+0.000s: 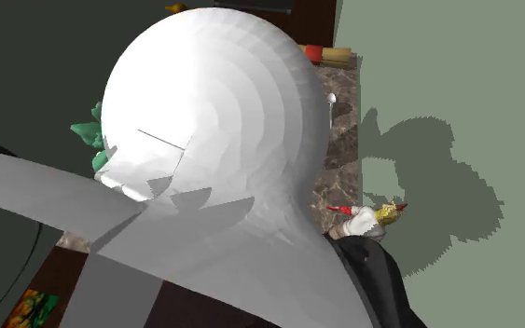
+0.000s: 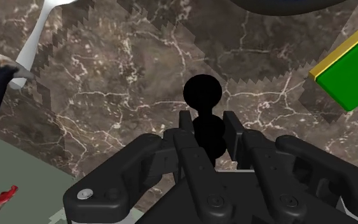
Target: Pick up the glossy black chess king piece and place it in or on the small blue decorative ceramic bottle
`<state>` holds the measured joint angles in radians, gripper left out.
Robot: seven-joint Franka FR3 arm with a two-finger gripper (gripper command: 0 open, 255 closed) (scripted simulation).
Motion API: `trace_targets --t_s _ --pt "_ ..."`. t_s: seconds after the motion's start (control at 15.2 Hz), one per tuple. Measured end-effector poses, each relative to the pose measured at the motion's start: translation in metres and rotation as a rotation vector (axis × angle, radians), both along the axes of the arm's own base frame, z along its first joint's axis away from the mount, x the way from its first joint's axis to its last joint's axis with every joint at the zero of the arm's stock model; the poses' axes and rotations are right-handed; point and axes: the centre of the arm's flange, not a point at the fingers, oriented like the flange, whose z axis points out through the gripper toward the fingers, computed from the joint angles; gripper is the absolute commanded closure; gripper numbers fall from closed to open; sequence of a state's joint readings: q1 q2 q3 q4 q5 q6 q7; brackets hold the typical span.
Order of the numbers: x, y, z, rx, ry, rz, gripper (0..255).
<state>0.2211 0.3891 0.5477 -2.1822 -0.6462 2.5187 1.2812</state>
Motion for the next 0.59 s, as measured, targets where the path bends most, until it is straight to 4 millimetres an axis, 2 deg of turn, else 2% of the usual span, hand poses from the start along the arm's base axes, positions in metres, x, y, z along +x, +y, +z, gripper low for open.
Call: trace_targets --t_s 0.59 --pt "0.000 0.000 0.047 0.000 0.000 0.000 255"
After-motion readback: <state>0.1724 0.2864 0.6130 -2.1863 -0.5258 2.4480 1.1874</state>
